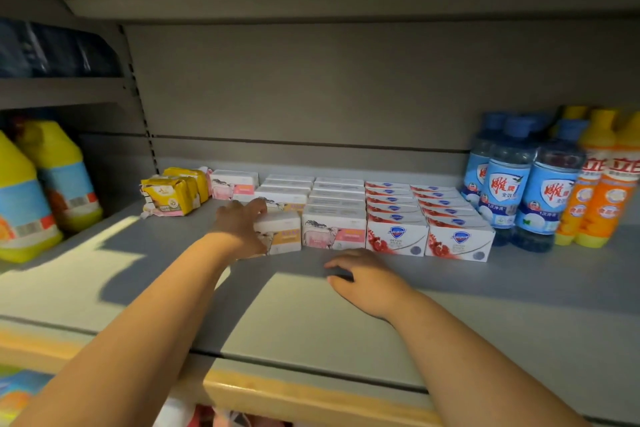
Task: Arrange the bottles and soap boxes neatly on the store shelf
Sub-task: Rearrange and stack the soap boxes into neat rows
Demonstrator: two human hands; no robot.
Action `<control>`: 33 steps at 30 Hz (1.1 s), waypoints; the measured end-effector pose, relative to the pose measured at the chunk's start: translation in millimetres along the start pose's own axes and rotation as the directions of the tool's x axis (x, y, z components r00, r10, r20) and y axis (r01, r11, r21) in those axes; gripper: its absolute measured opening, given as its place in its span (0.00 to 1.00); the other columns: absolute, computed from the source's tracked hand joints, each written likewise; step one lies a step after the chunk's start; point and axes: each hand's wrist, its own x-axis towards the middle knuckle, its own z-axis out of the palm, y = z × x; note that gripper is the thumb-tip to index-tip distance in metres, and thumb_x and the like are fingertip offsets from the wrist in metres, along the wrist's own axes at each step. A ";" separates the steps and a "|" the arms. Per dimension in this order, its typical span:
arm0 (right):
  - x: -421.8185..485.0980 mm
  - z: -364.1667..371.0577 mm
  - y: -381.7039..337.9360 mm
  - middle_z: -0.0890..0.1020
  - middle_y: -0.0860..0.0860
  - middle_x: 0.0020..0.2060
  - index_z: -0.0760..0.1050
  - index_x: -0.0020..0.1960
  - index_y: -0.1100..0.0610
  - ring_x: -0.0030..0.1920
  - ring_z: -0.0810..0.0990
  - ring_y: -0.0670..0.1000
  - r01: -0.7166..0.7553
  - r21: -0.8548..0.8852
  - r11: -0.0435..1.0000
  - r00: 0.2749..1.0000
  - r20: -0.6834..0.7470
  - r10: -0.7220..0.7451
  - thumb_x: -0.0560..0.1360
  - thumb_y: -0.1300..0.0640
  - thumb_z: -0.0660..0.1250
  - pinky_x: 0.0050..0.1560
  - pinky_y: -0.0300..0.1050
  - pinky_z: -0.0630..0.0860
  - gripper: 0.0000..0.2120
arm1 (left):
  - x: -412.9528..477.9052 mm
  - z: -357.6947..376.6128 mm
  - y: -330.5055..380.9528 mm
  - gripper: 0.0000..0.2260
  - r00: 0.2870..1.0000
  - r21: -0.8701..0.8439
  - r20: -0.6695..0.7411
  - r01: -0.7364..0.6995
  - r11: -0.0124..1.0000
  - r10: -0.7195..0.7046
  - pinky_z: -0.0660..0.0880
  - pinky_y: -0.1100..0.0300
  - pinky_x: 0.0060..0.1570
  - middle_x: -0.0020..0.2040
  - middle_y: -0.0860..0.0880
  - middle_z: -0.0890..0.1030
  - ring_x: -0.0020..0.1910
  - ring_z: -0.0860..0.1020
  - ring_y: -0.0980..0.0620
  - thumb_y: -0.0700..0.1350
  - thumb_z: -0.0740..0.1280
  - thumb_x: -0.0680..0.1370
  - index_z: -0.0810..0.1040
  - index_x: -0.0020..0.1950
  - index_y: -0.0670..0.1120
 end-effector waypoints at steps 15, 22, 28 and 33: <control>5.7 5.0 8.4 0.75 0.45 0.62 0.75 0.62 0.49 0.62 0.71 0.46 -0.001 -0.014 1.000 1.000 0.008 0.001 0.75 0.50 0.62 0.63 0.37 0.66 0.16 | 59.9 43.8 -3.6 0.56 0.982 -0.695 -0.168 -0.053 0.717 -0.090 0.65 0.60 0.60 0.71 0.48 0.69 0.66 0.69 0.49 0.45 0.82 0.59 0.50 0.77 0.52; 9.7 6.6 5.5 0.75 0.44 0.64 0.75 0.63 0.49 0.64 0.70 0.45 0.024 -0.036 0.999 0.999 0.022 -0.024 0.76 0.52 0.61 0.61 0.32 0.61 0.16 | 72.5 59.4 -13.7 0.57 0.980 -0.761 -0.158 -0.041 0.647 -0.123 0.64 0.62 0.62 0.69 0.49 0.70 0.62 0.69 0.55 0.46 0.83 0.58 0.50 0.77 0.51; 10.8 3.4 -3.8 0.70 0.45 0.69 0.72 0.67 0.50 0.68 0.66 0.45 0.076 -0.083 0.994 0.991 0.118 -0.066 0.78 0.55 0.57 0.64 0.29 0.56 0.18 | 70.0 59.0 -13.0 0.56 0.978 -0.762 -0.175 -0.065 0.644 -0.109 0.62 0.63 0.61 0.69 0.51 0.69 0.63 0.68 0.55 0.46 0.82 0.59 0.51 0.77 0.51; 26.7 3.1 -19.8 0.67 0.47 0.71 0.67 0.70 0.50 0.71 0.62 0.47 0.250 -0.154 0.956 0.941 0.270 -0.203 0.80 0.57 0.55 0.70 0.38 0.55 0.19 | 60.6 51.7 -12.0 0.46 0.981 -0.925 -0.087 -0.016 0.380 -0.172 0.69 0.62 0.58 0.62 0.52 0.71 0.59 0.72 0.54 0.49 0.78 0.67 0.53 0.77 0.51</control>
